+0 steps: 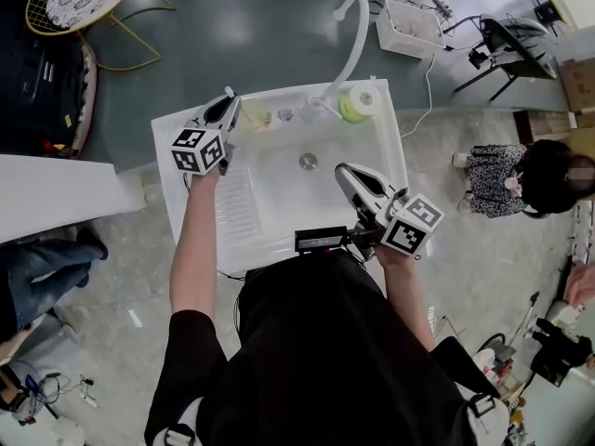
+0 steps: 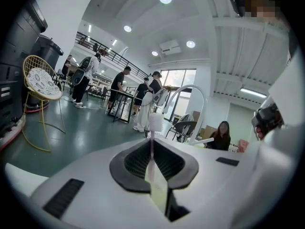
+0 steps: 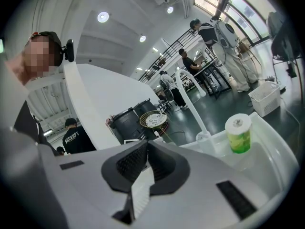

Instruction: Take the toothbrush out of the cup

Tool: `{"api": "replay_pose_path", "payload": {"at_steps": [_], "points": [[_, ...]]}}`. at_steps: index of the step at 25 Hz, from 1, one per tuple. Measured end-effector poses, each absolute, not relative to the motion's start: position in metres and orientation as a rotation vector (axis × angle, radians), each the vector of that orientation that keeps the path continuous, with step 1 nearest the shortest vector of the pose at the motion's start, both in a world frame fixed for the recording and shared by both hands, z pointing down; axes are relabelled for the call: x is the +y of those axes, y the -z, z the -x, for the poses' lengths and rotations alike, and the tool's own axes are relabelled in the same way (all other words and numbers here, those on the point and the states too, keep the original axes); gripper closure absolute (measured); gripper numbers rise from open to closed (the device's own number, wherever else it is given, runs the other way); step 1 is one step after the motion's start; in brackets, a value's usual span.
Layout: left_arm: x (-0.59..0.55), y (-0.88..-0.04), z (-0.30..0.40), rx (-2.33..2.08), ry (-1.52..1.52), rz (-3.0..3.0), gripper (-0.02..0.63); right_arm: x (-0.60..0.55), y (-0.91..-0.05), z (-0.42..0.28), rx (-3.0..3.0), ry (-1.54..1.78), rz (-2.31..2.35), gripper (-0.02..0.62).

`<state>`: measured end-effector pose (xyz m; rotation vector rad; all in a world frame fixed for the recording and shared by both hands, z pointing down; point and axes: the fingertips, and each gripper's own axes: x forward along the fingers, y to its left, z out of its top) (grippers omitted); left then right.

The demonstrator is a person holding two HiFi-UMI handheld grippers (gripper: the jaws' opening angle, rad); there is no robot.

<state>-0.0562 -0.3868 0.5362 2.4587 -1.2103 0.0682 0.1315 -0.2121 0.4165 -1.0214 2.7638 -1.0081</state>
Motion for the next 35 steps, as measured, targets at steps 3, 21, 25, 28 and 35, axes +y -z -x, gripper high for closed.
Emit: {"api": "replay_pose_path", "payload": {"at_steps": [3,21,25,28,35], "points": [[-0.387,-0.524,0.058,-1.219,-0.025,-2.464,0.583,-0.212,-0.416,-0.13,2.764,1.003,1.015,0.589],[-0.333,-0.413,0.047,-1.044,0.436,-2.341,0.584,-0.212,-0.405,-0.12,2.793,0.95,0.915,0.589],[-0.314,-0.396,0.034,-0.968,0.486,-2.303,0.583,-0.211,-0.402,-0.118,2.796,0.932,0.876,0.589],[-0.302,-0.385,0.026,-0.919,0.513,-2.279,0.584,-0.212,-0.398,-0.117,2.795,0.915,0.853,0.589],[-0.277,-0.366,0.02,-0.866,0.562,-2.234,0.584,-0.212,-0.394,-0.113,2.792,0.894,0.804,0.588]]}}
